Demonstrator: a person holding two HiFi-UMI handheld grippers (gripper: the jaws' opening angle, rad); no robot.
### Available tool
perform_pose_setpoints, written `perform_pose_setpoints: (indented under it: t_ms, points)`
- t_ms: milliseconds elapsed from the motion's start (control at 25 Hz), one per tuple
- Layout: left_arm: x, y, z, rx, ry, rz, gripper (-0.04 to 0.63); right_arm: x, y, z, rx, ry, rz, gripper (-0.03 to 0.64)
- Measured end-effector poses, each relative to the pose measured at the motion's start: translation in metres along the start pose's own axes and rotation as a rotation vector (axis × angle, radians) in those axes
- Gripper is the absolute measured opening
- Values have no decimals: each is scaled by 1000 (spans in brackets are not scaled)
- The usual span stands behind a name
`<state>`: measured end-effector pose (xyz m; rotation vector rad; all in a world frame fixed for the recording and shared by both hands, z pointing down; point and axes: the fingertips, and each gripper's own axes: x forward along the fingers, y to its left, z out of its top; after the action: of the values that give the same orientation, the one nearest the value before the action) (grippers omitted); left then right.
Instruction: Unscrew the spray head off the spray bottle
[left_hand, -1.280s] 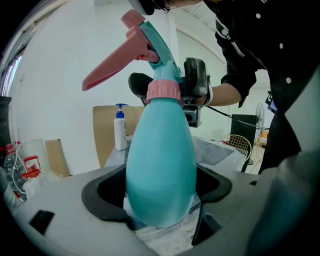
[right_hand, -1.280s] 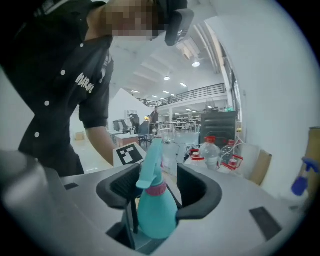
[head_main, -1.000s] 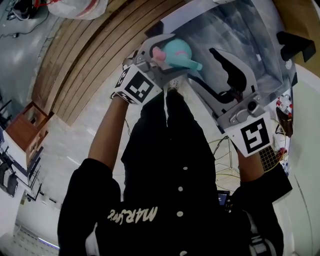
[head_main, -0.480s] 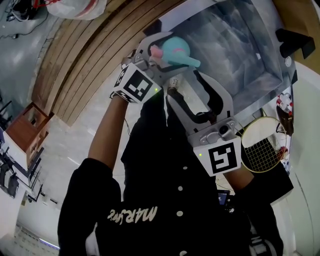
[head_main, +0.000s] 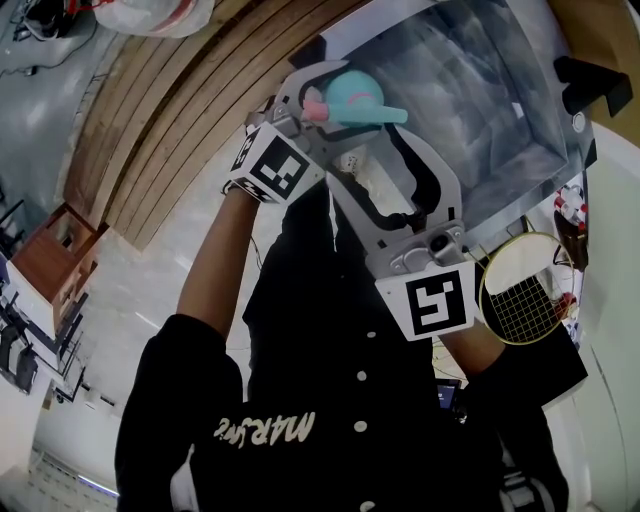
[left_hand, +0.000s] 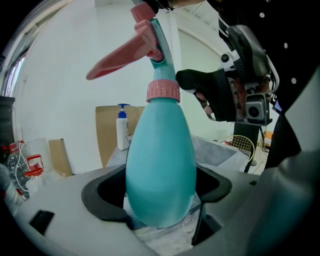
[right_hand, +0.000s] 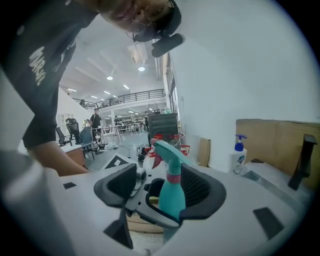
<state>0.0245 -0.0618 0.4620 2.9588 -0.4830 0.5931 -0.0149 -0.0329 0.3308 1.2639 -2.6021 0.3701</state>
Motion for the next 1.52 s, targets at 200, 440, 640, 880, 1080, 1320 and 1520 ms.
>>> perform_pose_setpoints:
  t_ms: [200,440,640,880,1080,1320,1520]
  points:
    - [-1,1,4,-6,5,3,410,7,0,3,-5,0,1,316]
    - [0,0,3,4,14,1,410,16,4,6,-19,-5,35,351]
    - [0,0,3,5,21,1,410,26,6,9,-22,-11,47,360]
    - [1,-1,3,5,24,3,410,37,3,10,-14,-13,18,359]
    - [0,-6,-3,4,44,-23,410,43,-3,11,-27,-12,-15,346]
    - [1,0,3,-7,25,4,410,44,-10,4,-123,30,-17,275]
    - [0,1,4,-6,26,5,410,45,-23,1,-192,52,11,270]
